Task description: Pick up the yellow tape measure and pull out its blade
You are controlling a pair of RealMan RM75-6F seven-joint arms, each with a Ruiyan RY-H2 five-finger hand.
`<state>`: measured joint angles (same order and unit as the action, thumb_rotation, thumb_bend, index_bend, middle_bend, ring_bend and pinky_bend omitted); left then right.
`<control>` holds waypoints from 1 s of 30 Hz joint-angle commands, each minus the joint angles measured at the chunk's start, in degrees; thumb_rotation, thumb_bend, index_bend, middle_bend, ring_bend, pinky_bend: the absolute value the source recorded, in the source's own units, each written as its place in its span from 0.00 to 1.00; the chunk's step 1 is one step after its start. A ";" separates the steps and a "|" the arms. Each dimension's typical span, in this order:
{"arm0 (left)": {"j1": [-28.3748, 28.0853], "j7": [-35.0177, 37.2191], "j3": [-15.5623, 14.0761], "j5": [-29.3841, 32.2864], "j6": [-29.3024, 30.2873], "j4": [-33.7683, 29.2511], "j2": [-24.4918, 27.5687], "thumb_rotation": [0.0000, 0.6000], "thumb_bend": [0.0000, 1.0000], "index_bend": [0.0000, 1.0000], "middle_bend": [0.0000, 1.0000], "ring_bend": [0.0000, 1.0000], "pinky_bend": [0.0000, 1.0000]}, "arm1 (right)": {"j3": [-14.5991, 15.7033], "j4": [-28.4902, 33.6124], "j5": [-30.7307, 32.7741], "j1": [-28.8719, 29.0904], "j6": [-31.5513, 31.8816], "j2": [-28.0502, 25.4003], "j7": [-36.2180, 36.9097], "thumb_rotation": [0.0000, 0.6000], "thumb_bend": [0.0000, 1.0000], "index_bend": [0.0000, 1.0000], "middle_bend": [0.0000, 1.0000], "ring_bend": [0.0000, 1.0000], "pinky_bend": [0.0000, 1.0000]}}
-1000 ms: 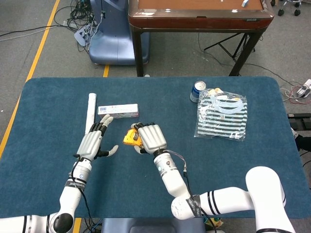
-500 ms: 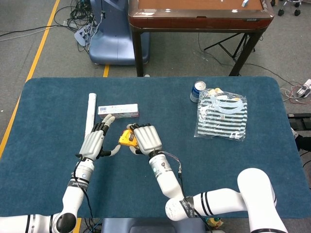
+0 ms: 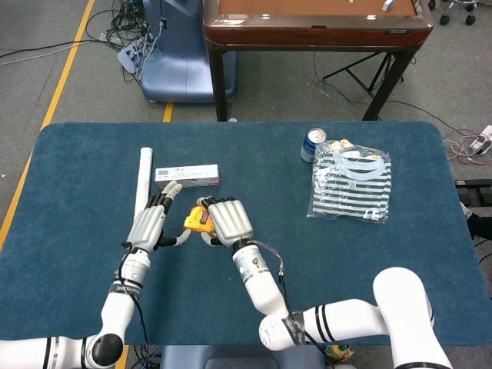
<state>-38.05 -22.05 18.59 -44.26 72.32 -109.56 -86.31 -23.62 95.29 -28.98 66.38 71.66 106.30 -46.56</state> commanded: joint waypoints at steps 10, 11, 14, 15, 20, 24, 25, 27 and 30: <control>0.02 -1.58 -0.22 0.52 1.89 0.72 0.46 1.00 0.27 0.00 0.00 0.00 0.00 | 1.16 0.46 -1.35 -1.33 -0.51 -1.01 0.89 1.00 0.61 0.44 0.47 0.36 0.29; 0.08 -1.55 -0.16 0.63 2.00 0.70 0.58 1.00 0.27 0.00 0.00 0.00 0.00 | 1.21 0.60 -1.46 -1.47 -0.58 -1.12 1.05 1.00 0.61 0.44 0.47 0.36 0.29; 0.22 -1.67 -0.09 0.76 2.41 0.81 0.82 1.00 0.27 0.00 0.00 0.00 0.00 | 1.39 1.07 -1.75 -1.71 -0.69 -1.47 1.11 1.00 0.61 0.44 0.47 0.36 0.29; 0.27 -1.69 -0.06 0.84 2.51 0.82 0.91 1.00 0.27 0.00 0.00 0.00 0.00 | 1.39 1.22 -1.83 -1.78 -0.65 -1.58 1.15 1.00 0.61 0.44 0.47 0.36 0.29; 0.67 -1.43 0.16 1.04 2.95 0.53 1.55 1.00 0.27 0.00 0.00 0.00 0.00 | 1.50 2.04 -2.03 -2.16 -0.37 -2.19 1.06 1.00 0.61 0.44 0.47 0.36 0.29; 1.04 -1.25 0.27 1.05 3.35 0.35 2.20 1.00 0.27 0.00 0.00 0.00 0.00 | 1.76 2.61 -2.21 -2.50 -0.11 -2.66 0.96 1.00 0.61 0.45 0.47 0.36 0.29; 1.12 -1.26 0.30 1.14 3.40 0.32 2.37 1.00 0.27 0.00 0.00 0.00 0.00 | 1.78 2.64 -2.23 -2.58 -0.05 -2.75 0.98 1.00 0.61 0.45 0.47 0.36 0.29; 1.29 -1.18 0.34 1.14 3.48 0.26 2.75 1.00 0.27 0.00 0.00 0.00 0.00 | 1.82 2.76 -2.21 -2.79 -0.04 -2.95 1.11 1.00 0.61 0.45 0.47 0.36 0.29; 1.47 -0.96 0.41 1.37 3.27 0.26 3.30 1.00 0.27 0.00 0.00 0.00 0.00 | 2.04 2.93 -2.31 -3.05 -0.11 -3.23 1.22 1.00 0.61 0.45 0.48 0.36 0.29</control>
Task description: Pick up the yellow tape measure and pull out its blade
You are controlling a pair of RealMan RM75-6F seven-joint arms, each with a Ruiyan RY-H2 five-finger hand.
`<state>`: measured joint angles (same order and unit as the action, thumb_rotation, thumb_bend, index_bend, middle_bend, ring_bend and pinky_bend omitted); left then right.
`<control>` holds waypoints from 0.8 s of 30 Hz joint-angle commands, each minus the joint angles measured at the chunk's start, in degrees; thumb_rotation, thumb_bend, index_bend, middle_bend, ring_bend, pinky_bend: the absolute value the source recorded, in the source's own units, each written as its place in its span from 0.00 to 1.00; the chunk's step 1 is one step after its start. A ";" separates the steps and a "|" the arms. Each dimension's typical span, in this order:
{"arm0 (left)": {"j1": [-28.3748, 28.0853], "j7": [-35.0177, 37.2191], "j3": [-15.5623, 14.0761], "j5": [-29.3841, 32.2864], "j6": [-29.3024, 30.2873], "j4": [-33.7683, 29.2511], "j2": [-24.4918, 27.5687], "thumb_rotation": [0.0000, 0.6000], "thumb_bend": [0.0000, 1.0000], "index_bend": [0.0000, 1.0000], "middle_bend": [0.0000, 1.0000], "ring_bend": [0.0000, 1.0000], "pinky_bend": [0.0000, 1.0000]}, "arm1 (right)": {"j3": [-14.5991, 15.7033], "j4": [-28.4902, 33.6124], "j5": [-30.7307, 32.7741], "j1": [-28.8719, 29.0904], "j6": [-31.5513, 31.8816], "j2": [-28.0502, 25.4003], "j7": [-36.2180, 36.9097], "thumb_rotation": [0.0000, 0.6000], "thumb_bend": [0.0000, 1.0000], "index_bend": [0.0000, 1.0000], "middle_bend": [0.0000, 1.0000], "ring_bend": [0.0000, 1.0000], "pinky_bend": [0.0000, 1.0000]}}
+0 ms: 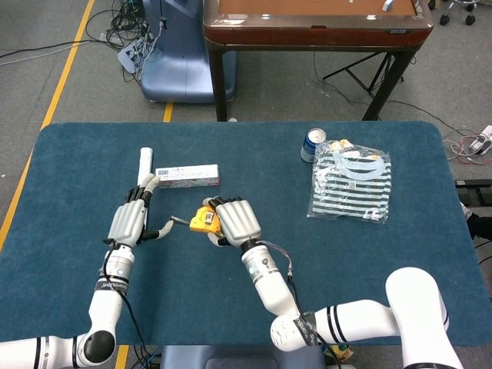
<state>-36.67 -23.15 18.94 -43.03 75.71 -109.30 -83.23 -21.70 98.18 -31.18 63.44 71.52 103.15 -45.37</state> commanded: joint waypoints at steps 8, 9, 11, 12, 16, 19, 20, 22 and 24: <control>0.10 1.01 0.19 1.90 -2.51 -0.65 1.78 1.00 0.27 0.18 0.00 0.00 0.00 | 0.08 0.23 -0.39 -0.32 0.17 -0.34 0.10 1.00 0.61 0.45 0.48 0.36 0.29; 0.06 0.97 0.14 1.96 -2.64 -0.71 1.91 1.00 0.27 0.20 0.00 0.00 0.00 | 0.04 0.24 -0.35 -0.31 0.14 -0.33 0.08 1.00 0.61 0.45 0.48 0.36 0.29; -0.02 0.99 0.07 2.00 -2.76 -0.81 2.02 1.00 0.27 0.23 0.00 0.00 0.00 | -0.01 0.18 -0.30 -0.26 0.09 -0.27 0.05 1.00 0.61 0.45 0.48 0.36 0.29; -0.06 1.03 0.07 1.99 -2.76 -0.81 2.03 1.00 0.27 0.24 0.00 0.00 0.00 | -0.02 0.17 -0.29 -0.25 0.07 -0.25 0.05 1.00 0.61 0.45 0.48 0.36 0.29; -0.09 1.43 0.32 2.22 -2.57 -0.42 2.10 1.00 0.27 0.25 0.00 0.00 0.00 | 0.00 0.12 -0.32 -0.26 0.11 -0.26 -0.03 1.00 0.61 0.45 0.48 0.36 0.29; -0.01 1.67 0.45 2.43 -2.50 -0.02 2.42 1.00 0.27 0.26 0.00 0.00 0.00 | 0.00 0.20 -0.31 -0.33 0.24 -0.37 -0.10 1.00 0.61 0.45 0.48 0.36 0.29; 0.01 1.70 0.46 2.52 -2.53 0.07 2.56 1.00 0.27 0.26 0.00 0.00 0.00 | -0.01 0.24 -0.27 -0.34 0.23 -0.40 -0.13 1.00 0.61 0.45 0.48 0.37 0.29; 0.04 1.78 0.53 2.75 -2.62 0.23 2.86 1.00 0.27 0.26 0.00 0.00 0.00 | -0.05 0.28 -0.32 -0.35 0.21 -0.42 -0.09 1.00 0.61 0.45 0.48 0.37 0.29; 0.09 1.93 0.61 3.03 -2.74 0.25 3.17 1.00 0.27 0.26 0.00 0.00 0.00 | -0.05 0.32 -0.34 -0.33 0.20 -0.42 -0.13 1.00 0.61 0.45 0.48 0.37 0.29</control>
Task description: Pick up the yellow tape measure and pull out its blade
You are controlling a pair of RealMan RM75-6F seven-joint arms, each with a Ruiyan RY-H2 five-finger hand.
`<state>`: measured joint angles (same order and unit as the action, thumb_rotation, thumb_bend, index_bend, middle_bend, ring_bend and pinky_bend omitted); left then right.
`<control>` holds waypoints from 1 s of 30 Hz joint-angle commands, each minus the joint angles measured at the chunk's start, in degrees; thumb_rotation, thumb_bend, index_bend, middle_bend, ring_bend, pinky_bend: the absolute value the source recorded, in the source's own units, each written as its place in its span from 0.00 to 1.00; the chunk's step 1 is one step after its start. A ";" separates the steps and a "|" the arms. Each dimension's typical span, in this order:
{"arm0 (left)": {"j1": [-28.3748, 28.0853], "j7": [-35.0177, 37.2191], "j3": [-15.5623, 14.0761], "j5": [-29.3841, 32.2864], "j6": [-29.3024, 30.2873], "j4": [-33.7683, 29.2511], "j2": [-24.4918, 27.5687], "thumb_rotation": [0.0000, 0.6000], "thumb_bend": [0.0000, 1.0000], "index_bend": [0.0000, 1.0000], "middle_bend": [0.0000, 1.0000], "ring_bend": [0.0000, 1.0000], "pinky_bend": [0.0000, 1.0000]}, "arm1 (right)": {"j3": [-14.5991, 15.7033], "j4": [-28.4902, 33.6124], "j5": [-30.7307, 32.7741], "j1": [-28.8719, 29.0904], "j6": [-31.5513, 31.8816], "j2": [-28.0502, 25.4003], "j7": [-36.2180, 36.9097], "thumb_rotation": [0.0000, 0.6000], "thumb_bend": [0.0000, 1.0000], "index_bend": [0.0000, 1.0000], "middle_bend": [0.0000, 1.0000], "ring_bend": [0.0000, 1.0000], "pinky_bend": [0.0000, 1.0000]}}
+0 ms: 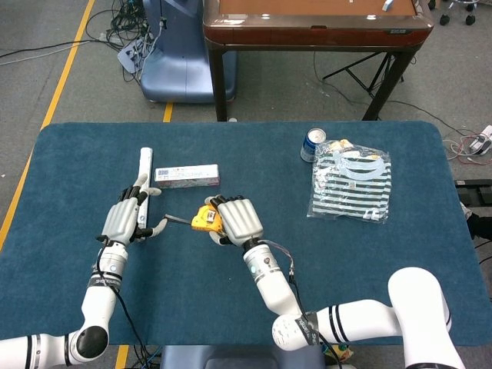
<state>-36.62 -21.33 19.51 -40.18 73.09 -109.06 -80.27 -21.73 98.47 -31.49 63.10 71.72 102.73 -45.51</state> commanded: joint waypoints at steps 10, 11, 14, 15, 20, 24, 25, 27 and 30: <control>-0.32 0.10 -0.71 0.12 -1.15 -0.49 0.54 1.00 0.36 0.31 0.00 0.00 0.00 | -0.18 -0.19 0.21 0.17 0.22 0.24 -0.32 1.00 0.61 0.45 0.48 0.37 0.29; -0.39 0.14 -0.68 0.20 -1.20 -0.41 0.51 1.00 0.38 0.31 0.00 0.00 0.00 | -0.13 -0.22 0.26 0.17 0.30 0.21 -0.47 1.00 0.61 0.45 0.48 0.37 0.29; -0.49 0.32 -0.70 0.37 -1.32 -0.15 0.44 1.00 0.42 0.32 0.00 0.00 0.00 | -0.15 -0.23 0.36 0.10 0.33 0.14 -0.48 1.00 0.61 0.45 0.48 0.37 0.29; -0.51 0.34 -0.72 0.47 -1.37 -0.11 0.46 1.00 0.43 0.33 0.00 0.00 0.00 | -0.14 -0.20 0.43 0.07 0.28 0.10 -0.48 1.00 0.61 0.45 0.48 0.37 0.29; -0.63 0.37 -0.87 0.59 -1.50 -0.06 0.54 1.00 0.47 0.35 0.00 0.00 0.00 | -0.12 -0.59 0.53 0.08 0.08 0.16 -0.45 1.00 0.61 0.45 0.48 0.37 0.29; -0.73 0.49 -0.91 0.55 -1.56 -0.07 0.61 1.00 0.49 0.37 0.00 0.00 0.00 | -0.04 -0.94 0.75 0.11 -0.15 0.26 -0.51 1.00 0.61 0.45 0.48 0.37 0.29; -0.74 0.55 -0.93 0.55 -1.61 -0.07 0.60 1.00 0.49 0.37 0.00 0.00 0.00 | -0.07 -0.98 0.79 0.11 -0.16 0.28 -0.48 1.00 0.61 0.45 0.48 0.37 0.29; -0.77 0.76 -0.97 0.56 -1.70 0.02 0.51 1.00 0.50 0.39 0.00 0.00 0.00 | -0.06 -1.06 0.78 0.12 -0.15 0.29 -0.53 1.00 0.61 0.45 0.48 0.37 0.29; -0.85 0.92 -1.06 0.59 -1.85 0.23 0.39 1.00 0.50 0.42 0.00 0.00 0.00 | -0.06 -1.16 0.79 0.08 -0.11 0.29 -0.53 1.00 0.61 0.45 0.48 0.37 0.29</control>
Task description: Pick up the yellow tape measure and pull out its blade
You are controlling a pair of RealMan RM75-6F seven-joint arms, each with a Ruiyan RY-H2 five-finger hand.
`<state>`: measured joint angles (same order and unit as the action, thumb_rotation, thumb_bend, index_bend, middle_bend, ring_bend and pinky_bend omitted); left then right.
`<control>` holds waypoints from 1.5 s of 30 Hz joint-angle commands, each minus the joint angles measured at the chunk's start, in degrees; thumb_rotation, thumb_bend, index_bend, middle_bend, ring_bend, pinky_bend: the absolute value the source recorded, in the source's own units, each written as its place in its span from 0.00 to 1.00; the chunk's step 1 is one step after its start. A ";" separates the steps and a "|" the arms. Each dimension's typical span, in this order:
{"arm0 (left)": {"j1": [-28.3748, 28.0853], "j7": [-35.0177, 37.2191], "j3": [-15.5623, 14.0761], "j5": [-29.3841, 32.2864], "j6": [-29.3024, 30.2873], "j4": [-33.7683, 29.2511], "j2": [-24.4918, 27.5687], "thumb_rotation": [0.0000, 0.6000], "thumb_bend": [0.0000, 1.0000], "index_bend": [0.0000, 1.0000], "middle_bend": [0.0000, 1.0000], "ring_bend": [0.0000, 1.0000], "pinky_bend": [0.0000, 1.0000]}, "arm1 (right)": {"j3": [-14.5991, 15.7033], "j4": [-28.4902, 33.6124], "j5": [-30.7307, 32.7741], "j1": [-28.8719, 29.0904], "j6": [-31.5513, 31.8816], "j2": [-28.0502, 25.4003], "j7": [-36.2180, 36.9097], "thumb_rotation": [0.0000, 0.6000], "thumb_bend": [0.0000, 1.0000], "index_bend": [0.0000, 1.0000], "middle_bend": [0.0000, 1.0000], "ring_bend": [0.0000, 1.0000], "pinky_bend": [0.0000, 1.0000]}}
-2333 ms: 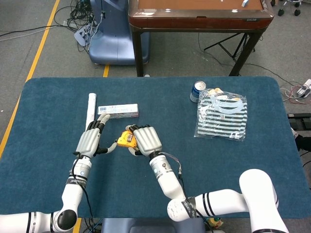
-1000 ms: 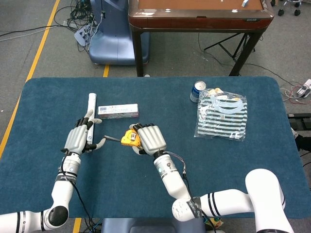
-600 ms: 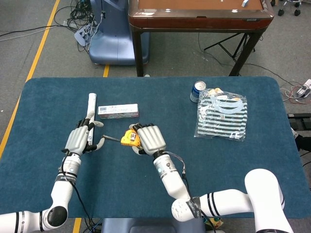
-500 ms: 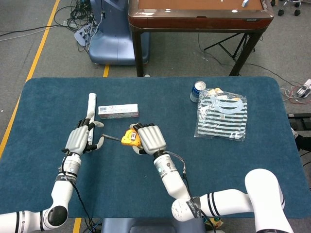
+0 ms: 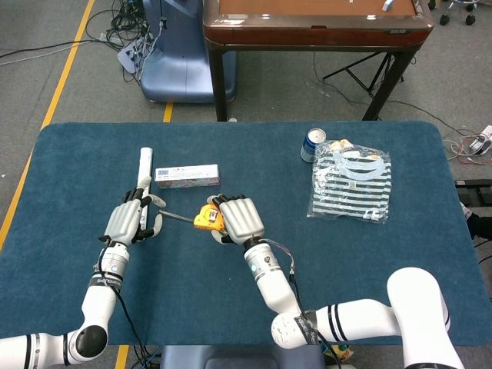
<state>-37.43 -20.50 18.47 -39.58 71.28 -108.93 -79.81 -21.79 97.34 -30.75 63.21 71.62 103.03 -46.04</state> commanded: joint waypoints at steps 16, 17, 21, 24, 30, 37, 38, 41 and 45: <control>0.13 1.33 -0.15 -0.67 0.03 0.92 -0.26 1.00 0.50 0.57 0.00 0.00 0.00 | 0.07 -0.77 0.81 -0.19 -0.50 -0.22 -0.15 1.00 0.61 0.45 0.48 0.37 0.29; 0.26 1.58 -0.19 -0.93 0.12 1.01 -0.26 1.00 0.50 0.57 0.00 0.00 0.00 | 0.08 -0.63 0.85 -0.24 -0.58 -0.38 -0.14 1.00 0.61 0.45 0.48 0.37 0.29; 0.83 2.42 -0.42 -1.87 0.30 0.98 0.13 1.00 0.50 0.58 0.00 0.00 0.00 | 0.38 0.16 0.52 -0.44 -0.50 -1.18 -0.46 1.00 0.61 0.46 0.48 0.37 0.29; 1.41 3.20 -0.70 -2.88 0.51 0.92 0.51 1.00 0.50 0.58 0.01 0.00 0.00 | 0.57 1.22 0.58 -0.68 -0.37 -2.11 -0.84 1.00 0.61 0.46 0.49 0.37 0.29; 2.97 5.38 -1.67 -5.54 0.86 0.85 1.10 1.00 0.50 0.58 0.02 0.00 0.00 | 1.41 4.44 1.60 -1.63 -0.92 -5.61 -1.77 1.00 0.61 0.47 0.49 0.37 0.29; 4.56 7.75 -2.68 -8.66 1.06 1.30 1.36 1.00 0.50 0.58 0.02 0.00 0.00 | 3.25 8.37 1.80 -2.91 -2.23 -10.62 -2.06 1.00 0.61 0.47 0.50 0.37 0.29; 4.82 8.23 -2.71 -9.19 1.13 1.28 1.46 1.00 0.50 0.58 0.02 0.00 0.00 | 3.79 8.98 1.45 -3.29 -2.30 -11.32 -1.82 1.00 0.61 0.47 0.50 0.37 0.29; 5.52 9.16 -3.20 -10.73 1.14 1.06 1.88 1.00 0.50 0.57 0.03 0.00 0.00 | 5.59 10.38 -0.07 -4.65 -2.40 -13.19 -0.79 1.00 0.61 0.47 0.50 0.37 0.29; 6.56 10.53 -3.89 -12.80 1.39 1.29 2.16 1.00 0.50 0.57 0.04 0.00 0.00 | 8.32 12.39 -3.19 -7.17 -2.31 -15.53 1.68 1.00 0.61 0.48 0.50 0.37 0.29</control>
<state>-31.24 -10.39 14.86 -51.91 72.57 -107.71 -77.81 -14.62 108.76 -32.65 57.17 69.31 88.58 -45.52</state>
